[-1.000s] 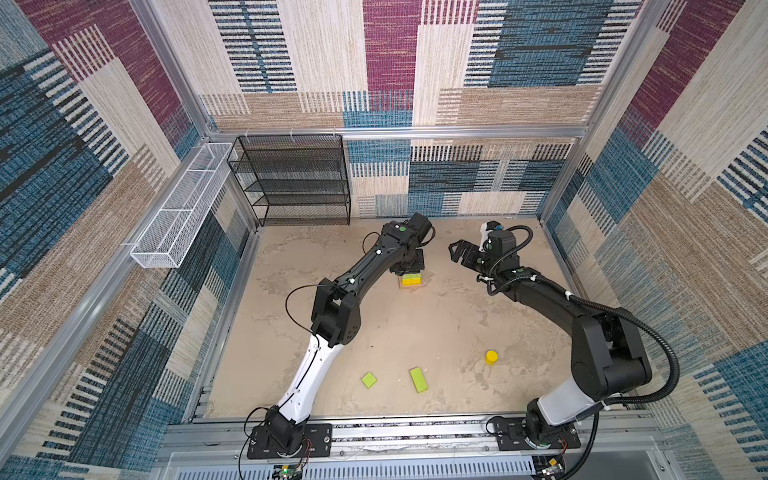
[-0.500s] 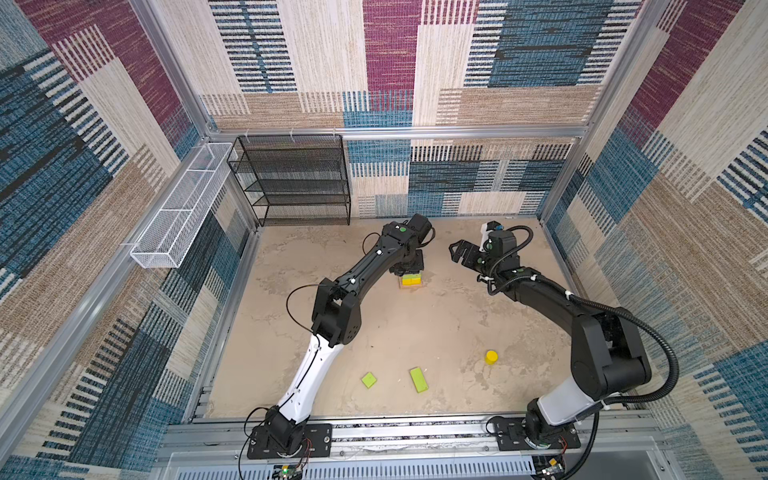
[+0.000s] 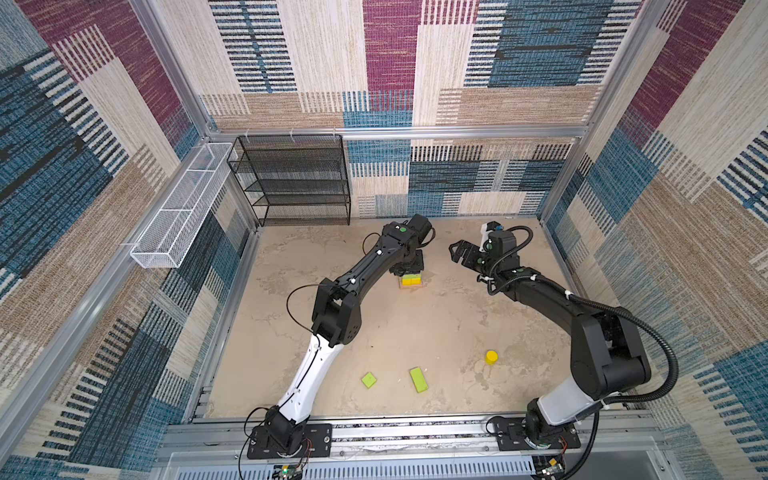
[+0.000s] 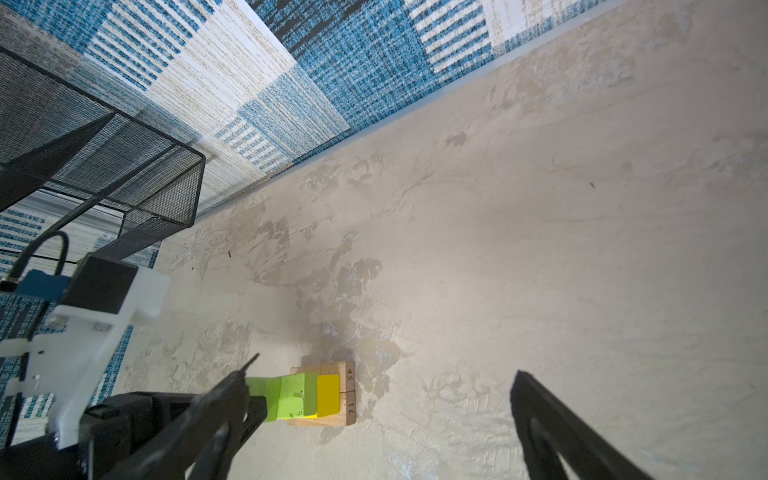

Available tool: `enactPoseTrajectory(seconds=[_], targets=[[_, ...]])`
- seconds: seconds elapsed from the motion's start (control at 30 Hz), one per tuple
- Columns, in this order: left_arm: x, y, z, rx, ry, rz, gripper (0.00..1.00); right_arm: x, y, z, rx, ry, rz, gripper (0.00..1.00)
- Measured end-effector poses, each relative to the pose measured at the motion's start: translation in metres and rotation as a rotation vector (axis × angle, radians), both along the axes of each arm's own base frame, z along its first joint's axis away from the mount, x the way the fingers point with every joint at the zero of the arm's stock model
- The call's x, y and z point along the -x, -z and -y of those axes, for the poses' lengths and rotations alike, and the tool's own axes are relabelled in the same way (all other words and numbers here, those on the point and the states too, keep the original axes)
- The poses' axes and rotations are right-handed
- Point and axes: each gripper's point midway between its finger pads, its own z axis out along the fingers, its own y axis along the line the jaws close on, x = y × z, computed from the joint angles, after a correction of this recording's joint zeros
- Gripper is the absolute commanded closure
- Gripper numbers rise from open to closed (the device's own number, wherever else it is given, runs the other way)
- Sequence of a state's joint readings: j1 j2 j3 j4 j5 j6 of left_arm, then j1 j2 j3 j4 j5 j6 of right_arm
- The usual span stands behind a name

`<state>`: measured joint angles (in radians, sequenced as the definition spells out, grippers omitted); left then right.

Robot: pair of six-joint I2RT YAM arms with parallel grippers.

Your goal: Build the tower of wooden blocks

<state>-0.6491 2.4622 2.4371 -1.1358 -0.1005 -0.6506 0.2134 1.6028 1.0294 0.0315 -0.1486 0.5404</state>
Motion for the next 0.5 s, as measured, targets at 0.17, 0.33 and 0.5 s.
enactPoseTrajectory(seconds=[0.17,0.33,0.5], targets=[[0.0000,0.0002,0.0000,0.000,0.000,0.000,0.60,-0.0002,0.0000,0.0006,0.000,0.001,0.000,0.01],[0.0000,0.0001,0.0001,0.001,-0.001,0.000,0.62,-0.0002,0.0000,0.0006,0.000,0.001,0.000,0.01],[0.0000,-0.0004,0.0006,0.004,-0.003,-0.001,0.63,-0.0004,0.0000,0.0015,0.000,0.003,0.000,0.01]])
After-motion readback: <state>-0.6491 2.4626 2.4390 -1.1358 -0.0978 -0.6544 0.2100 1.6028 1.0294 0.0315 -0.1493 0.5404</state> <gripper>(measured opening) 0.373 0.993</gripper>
